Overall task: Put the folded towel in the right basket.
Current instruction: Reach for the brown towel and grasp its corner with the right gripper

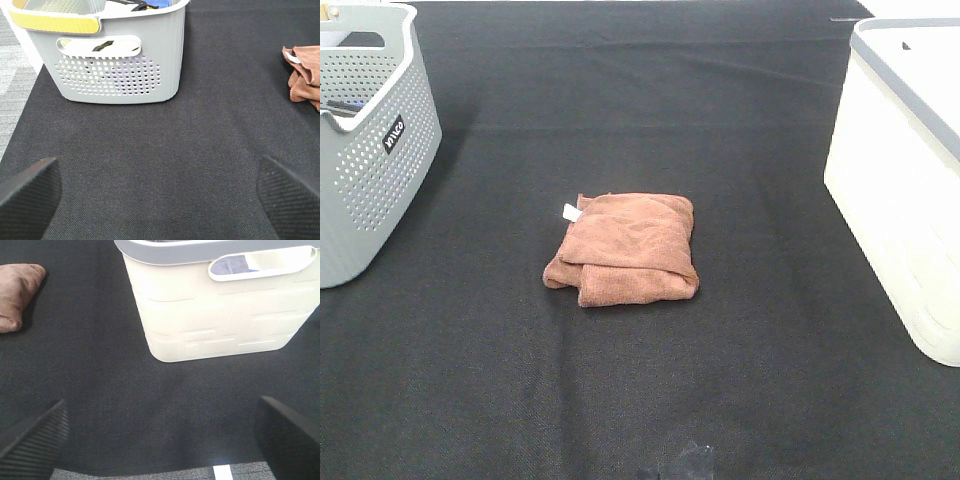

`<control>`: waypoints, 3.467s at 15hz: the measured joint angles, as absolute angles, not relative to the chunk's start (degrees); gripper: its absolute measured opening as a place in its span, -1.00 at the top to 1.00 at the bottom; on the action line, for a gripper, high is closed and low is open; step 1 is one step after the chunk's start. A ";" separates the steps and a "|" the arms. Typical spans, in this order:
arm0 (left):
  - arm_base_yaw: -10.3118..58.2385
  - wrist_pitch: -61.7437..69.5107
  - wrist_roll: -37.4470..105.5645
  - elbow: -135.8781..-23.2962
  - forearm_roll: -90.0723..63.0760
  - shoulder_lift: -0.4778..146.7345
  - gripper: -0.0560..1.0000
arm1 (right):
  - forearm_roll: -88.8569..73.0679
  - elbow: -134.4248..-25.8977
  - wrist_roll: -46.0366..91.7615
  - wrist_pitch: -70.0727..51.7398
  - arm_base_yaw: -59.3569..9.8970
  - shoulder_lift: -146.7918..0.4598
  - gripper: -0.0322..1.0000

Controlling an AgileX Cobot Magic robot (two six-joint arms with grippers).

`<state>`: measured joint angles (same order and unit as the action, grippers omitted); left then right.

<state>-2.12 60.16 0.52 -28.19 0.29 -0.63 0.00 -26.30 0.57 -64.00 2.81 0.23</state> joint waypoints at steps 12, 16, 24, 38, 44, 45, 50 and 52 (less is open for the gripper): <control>-2.12 60.16 0.52 -28.19 0.29 -0.63 -0.98 | 0.00 -26.30 0.57 -64.00 2.81 0.23 -0.94; -2.12 60.16 0.52 -28.19 0.29 -0.63 -0.98 | 0.00 -26.30 0.57 -64.00 2.81 0.23 -0.94; -2.12 60.16 0.52 -28.19 0.29 -0.63 -0.98 | 0.00 -26.30 0.57 -64.00 2.81 0.23 -0.94; -2.12 60.16 0.52 -28.19 0.29 -0.63 -0.98 | 0.00 -26.30 0.57 -64.00 2.81 0.23 -0.94; -2.12 60.16 0.52 -28.19 0.29 -0.63 -0.98 | 0.00 -26.30 0.57 -63.94 2.81 0.23 -0.94; -2.12 60.16 0.52 -28.19 0.29 -0.63 -0.98 | 0.00 -26.30 0.57 -63.94 2.81 0.23 -0.94; -2.12 60.16 0.52 -28.19 0.29 -0.63 -0.98 | 0.00 -26.59 0.63 -63.88 2.81 -0.29 -0.94; -2.12 60.16 0.52 -28.19 0.29 -0.63 -0.98 | -0.29 -30.83 0.69 -65.26 2.81 -8.42 -0.94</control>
<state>-2.12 60.16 0.52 -28.19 0.29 -0.63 -0.29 -30.83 0.69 -65.26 2.81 -8.42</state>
